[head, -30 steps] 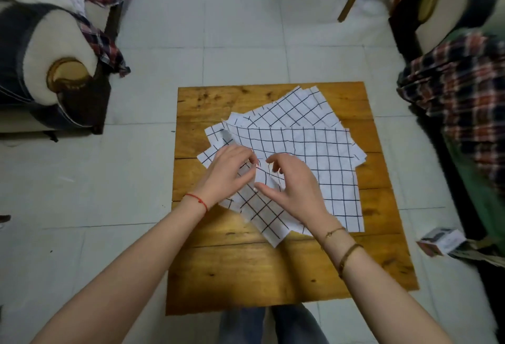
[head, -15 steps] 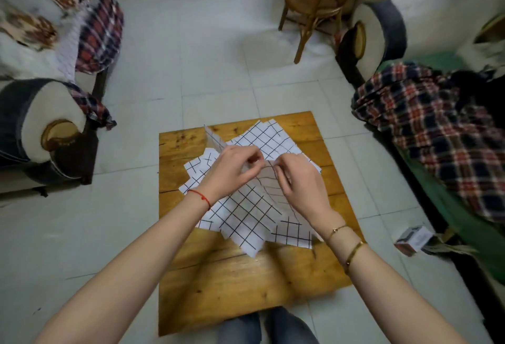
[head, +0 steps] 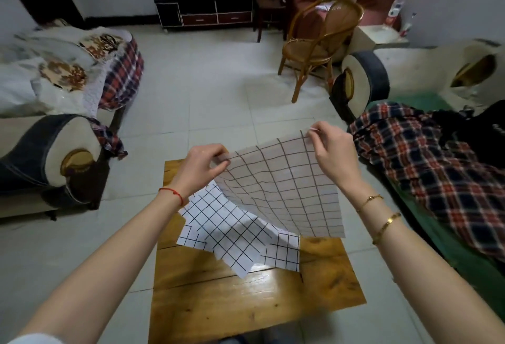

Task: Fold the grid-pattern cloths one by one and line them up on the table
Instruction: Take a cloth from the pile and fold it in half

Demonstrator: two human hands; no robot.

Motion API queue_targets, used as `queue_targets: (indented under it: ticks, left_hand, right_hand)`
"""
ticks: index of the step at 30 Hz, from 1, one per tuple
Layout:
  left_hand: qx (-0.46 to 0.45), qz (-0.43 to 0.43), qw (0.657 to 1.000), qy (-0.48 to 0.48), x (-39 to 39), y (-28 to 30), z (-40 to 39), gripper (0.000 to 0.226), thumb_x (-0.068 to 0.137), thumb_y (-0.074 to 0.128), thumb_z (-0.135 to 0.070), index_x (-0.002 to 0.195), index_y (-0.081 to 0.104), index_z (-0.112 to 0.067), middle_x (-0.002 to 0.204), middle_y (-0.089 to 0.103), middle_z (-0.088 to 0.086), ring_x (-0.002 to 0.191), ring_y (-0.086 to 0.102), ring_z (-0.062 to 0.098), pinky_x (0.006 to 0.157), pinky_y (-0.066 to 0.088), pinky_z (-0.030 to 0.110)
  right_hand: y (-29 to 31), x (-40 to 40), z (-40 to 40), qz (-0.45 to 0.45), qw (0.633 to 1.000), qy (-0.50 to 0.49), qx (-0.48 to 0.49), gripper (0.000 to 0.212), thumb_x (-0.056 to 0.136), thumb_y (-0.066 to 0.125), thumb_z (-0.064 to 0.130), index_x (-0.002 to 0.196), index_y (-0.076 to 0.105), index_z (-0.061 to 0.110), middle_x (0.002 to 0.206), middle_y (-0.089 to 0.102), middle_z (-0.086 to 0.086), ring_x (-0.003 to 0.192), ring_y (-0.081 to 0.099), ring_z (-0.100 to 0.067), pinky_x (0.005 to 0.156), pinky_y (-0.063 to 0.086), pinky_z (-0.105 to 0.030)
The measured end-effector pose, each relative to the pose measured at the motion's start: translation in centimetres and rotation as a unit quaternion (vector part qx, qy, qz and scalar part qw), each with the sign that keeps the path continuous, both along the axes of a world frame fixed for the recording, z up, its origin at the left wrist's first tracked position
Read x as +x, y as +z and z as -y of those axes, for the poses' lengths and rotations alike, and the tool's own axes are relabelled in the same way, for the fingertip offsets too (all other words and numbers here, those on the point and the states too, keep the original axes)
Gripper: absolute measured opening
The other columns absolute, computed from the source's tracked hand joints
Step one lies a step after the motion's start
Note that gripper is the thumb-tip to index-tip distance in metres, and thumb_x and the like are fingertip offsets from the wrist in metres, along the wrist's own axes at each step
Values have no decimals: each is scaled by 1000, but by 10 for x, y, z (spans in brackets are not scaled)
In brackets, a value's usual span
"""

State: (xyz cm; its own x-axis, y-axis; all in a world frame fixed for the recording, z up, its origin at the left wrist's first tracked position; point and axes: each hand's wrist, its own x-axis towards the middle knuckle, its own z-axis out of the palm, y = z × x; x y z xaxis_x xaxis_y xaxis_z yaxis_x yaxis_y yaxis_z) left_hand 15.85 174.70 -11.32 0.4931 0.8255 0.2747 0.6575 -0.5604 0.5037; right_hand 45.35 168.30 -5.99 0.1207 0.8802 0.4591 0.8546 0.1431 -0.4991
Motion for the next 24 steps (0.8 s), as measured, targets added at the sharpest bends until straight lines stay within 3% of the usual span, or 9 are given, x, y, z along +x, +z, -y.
queue_targets:
  ticks: [13,24]
  left_hand:
    - [102,-1,990,102,-37,78,13,13,87,69,-19,98,70,-11,94,70,3,88,65,18,80,55,38]
    - [149,49,981,112,-43,121,42,13,84,73,-13,97,74,-13,91,74,-1,83,68,9,77,55,25]
  right_hand:
    - [47,39,-6,87,996,-9,4,14,95,57,19,97,67,9,91,65,-10,89,56,-24,71,44,-33]
    - [68,44,4,152,988,22,33,9,93,57,13,91,65,9,88,67,-10,83,54,-25,65,36,-30]
